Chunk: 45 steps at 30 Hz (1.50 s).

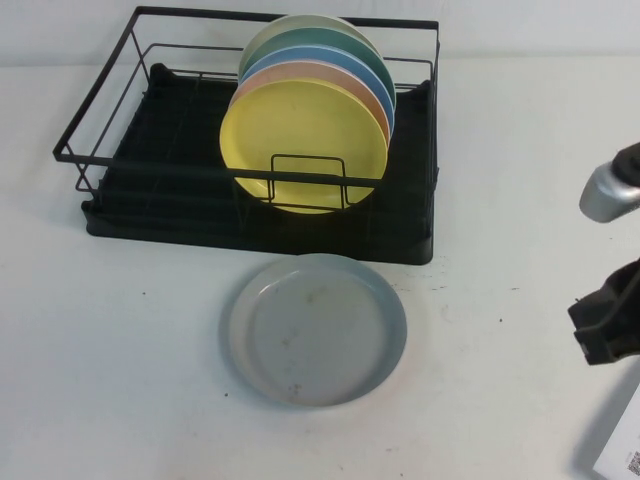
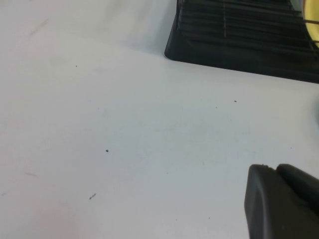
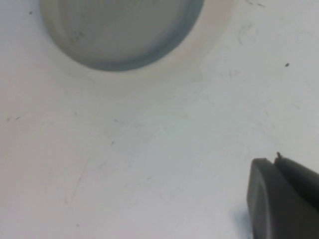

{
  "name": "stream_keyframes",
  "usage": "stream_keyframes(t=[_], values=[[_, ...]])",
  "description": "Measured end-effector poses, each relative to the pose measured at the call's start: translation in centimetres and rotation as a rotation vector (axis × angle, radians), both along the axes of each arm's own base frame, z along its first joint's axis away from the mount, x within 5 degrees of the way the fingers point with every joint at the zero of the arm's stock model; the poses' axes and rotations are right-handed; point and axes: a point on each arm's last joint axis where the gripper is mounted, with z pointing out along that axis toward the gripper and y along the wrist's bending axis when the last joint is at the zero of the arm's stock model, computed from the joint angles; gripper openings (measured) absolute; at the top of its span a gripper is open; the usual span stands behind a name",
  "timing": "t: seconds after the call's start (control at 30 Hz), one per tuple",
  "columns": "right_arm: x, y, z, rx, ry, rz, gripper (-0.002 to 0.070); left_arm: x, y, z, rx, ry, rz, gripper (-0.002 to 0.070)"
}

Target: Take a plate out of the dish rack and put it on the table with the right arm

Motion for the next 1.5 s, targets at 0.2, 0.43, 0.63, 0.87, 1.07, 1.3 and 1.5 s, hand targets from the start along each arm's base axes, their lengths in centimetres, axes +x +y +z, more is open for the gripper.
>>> stream_keyframes(t=[0.2, 0.43, 0.63, 0.87, 1.07, 1.3, 1.5], values=[[-0.4, -1.6, -4.1, 0.004, -0.195, -0.054, -0.0018, 0.0, 0.0, 0.0, 0.0, 0.0, 0.0, -0.0004], [-4.3, -6.4, -9.1, 0.036, -0.456, -0.22, -0.0018, 0.0, 0.0, 0.0, 0.0, 0.0, 0.0, -0.0004], [-8.4, -8.9, -12.8, 0.098, -0.729, -0.353, -0.0018, 0.0, 0.0, 0.0, 0.0, 0.0, 0.0, -0.0004], [-11.4, -9.8, -14.2, 0.166, -0.916, -0.424, -0.0018, 0.0, 0.0, 0.0, 0.0, 0.0, 0.0, -0.0004], [-12.2, -9.7, -15.0, 0.191, -0.868, -0.434, -0.0018, 0.0, 0.0, 0.0, 0.0, 0.0, 0.0, -0.0004], [-12.5, -9.6, -16.5, 0.154, -0.702, -0.428, -0.0018, 0.0, 0.0, 0.0, 0.0, 0.0, 0.0, -0.0004], [-12.5, -9.6, -16.6, 0.156, -0.689, -0.429, -0.0018, 0.0, 0.0, 0.0, 0.0, 0.0, 0.0, -0.0004]])
